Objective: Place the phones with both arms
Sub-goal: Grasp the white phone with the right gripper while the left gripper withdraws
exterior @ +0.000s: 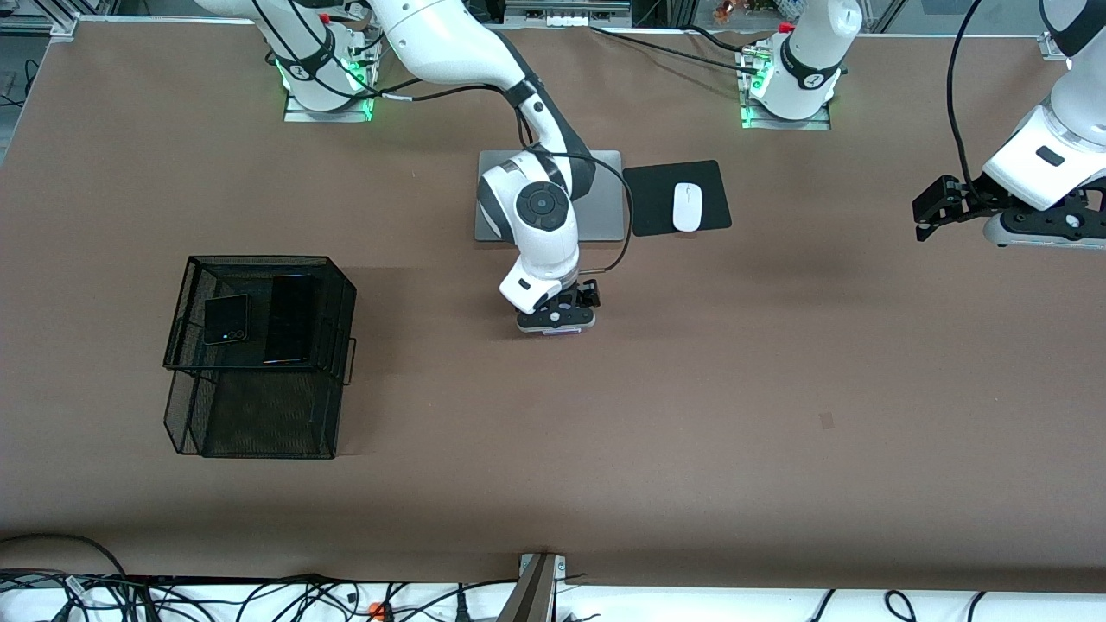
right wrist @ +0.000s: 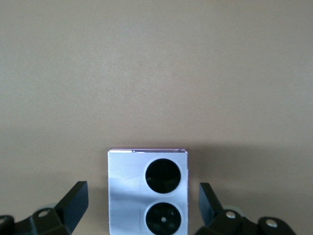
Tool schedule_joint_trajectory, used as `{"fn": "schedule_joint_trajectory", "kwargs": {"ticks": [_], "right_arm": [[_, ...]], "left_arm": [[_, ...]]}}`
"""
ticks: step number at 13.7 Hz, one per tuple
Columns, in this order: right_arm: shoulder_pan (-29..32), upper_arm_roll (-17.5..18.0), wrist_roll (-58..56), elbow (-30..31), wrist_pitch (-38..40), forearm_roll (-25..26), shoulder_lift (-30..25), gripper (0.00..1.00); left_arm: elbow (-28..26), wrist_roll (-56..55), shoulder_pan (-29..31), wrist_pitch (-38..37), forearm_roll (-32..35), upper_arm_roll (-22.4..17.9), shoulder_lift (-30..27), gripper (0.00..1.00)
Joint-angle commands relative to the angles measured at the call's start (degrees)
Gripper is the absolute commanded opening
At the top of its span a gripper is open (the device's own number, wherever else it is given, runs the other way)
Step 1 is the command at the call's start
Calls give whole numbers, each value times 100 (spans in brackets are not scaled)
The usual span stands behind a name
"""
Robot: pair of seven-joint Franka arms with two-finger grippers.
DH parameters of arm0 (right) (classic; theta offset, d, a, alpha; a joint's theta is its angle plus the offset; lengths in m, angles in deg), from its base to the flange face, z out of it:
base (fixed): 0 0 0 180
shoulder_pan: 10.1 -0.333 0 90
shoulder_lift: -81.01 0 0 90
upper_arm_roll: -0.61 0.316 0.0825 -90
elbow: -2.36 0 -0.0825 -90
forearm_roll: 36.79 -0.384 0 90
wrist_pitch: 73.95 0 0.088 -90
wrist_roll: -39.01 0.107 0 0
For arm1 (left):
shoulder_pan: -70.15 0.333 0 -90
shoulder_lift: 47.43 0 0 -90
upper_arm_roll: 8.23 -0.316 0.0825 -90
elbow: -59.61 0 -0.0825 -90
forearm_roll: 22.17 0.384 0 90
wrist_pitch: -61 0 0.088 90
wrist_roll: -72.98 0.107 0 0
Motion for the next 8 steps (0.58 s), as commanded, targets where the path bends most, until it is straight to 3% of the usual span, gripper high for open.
{"fn": "schedule_joint_trajectory", "kwargs": {"ticks": [1, 6, 7, 8], "right_arm": [[10, 52, 45, -109, -233, -10, 191, 100], [10, 52, 45, -100, -505, -27, 367, 100], [19, 52, 37, -100, -524, -27, 367, 90], [19, 52, 54, -100, -524, -27, 367, 47]], "left_arm": [[50, -61, -14, -68, -120, -28, -16, 100], [59, -123, -14, -77, -129, -36, -16, 100], [68, -132, -14, -77, -120, -36, -16, 100], [76, -132, -14, -77, -120, -19, -16, 100]]}}
